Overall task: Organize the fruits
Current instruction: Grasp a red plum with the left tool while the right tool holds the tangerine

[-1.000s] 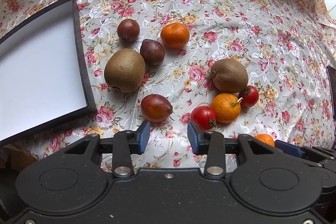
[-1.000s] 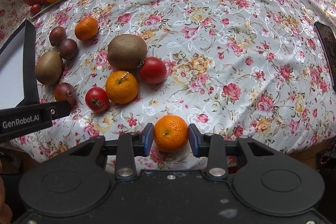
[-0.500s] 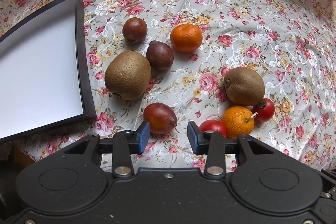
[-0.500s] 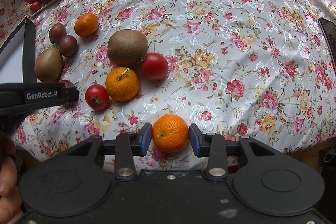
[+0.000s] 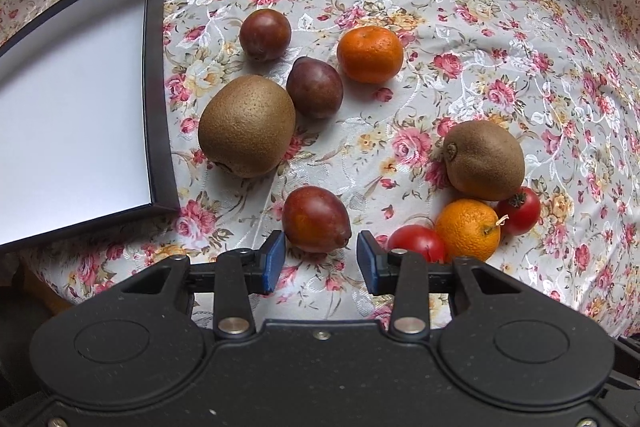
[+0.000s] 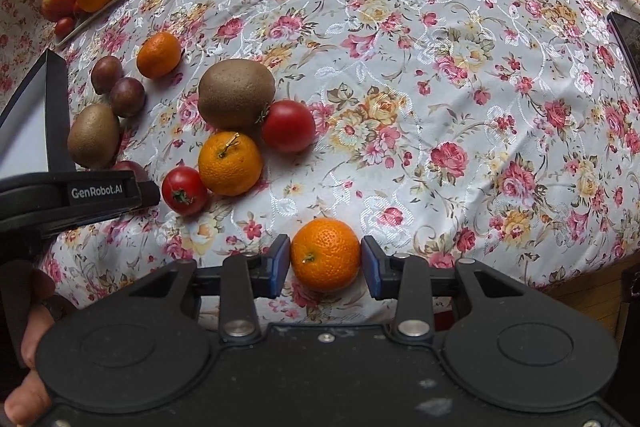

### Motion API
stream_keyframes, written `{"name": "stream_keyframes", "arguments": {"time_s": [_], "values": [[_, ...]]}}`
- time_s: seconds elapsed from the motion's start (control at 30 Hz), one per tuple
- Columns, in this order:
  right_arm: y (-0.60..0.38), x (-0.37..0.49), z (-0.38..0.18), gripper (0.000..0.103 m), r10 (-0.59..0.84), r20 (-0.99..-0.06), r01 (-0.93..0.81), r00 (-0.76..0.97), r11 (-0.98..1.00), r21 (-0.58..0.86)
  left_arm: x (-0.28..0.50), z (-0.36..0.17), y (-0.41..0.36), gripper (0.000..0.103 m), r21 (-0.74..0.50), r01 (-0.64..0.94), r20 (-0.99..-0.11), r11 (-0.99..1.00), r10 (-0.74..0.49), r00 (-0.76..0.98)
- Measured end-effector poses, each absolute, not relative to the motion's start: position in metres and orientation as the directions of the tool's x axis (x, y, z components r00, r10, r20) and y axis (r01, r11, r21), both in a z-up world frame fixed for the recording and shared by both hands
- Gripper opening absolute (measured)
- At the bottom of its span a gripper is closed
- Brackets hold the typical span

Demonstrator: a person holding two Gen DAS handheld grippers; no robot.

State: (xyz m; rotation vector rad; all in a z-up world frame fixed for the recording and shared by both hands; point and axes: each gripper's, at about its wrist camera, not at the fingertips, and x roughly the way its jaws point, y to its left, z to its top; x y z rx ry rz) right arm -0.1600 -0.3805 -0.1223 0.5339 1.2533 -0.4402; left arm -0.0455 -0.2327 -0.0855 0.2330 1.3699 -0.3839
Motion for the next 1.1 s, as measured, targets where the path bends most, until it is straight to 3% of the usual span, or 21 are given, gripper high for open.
{"name": "stream_keyframes", "arguments": {"time_s": [0.27,0.33,0.37,0.4,0.73,0.8,0.83,1.1], "values": [[-0.377,-0.162,-0.109,0.039,-0.089,-0.956,0.572,0.278,0.815,0.090,-0.045,-0.075,-0.226,0.039,-0.102,0.360,-0.962,0.927,-0.184,0.202],[-0.379,-0.163,-0.103,0.039,-0.083,-0.952,0.574,0.295,0.812,0.107,-0.046,-0.069,-0.225,0.030,-0.111,0.363,-0.956,0.925,-0.199,0.216],[-0.380,-0.164,-0.101,0.039,-0.080,-0.950,0.575,0.302,0.810,0.114,-0.046,-0.065,-0.225,0.015,-0.115,0.367,-0.953,0.923,-0.207,0.222],[-0.380,-0.164,-0.099,0.039,-0.080,-0.948,0.577,0.307,0.808,0.119,-0.046,-0.063,-0.224,0.010,-0.120,0.368,-0.951,0.922,-0.213,0.224],[-0.376,-0.157,-0.100,0.039,-0.073,-0.951,0.578,0.300,0.807,0.120,-0.038,-0.073,-0.217,0.021,-0.174,0.353,-0.959,0.919,-0.240,0.152],[-0.375,-0.157,-0.099,0.039,-0.074,-0.950,0.576,0.304,0.808,0.121,-0.037,-0.068,-0.218,0.037,-0.188,0.361,-0.952,0.914,-0.259,0.160],[-0.375,-0.157,-0.098,0.039,-0.074,-0.949,0.576,0.307,0.808,0.124,-0.036,-0.066,-0.219,0.039,-0.189,0.365,-0.950,0.912,-0.264,0.168],[-0.379,-0.160,-0.093,0.039,-0.065,-0.942,0.581,0.329,0.801,0.148,-0.024,-0.066,-0.231,0.040,-0.183,0.356,-0.944,0.916,-0.265,0.197]]}}
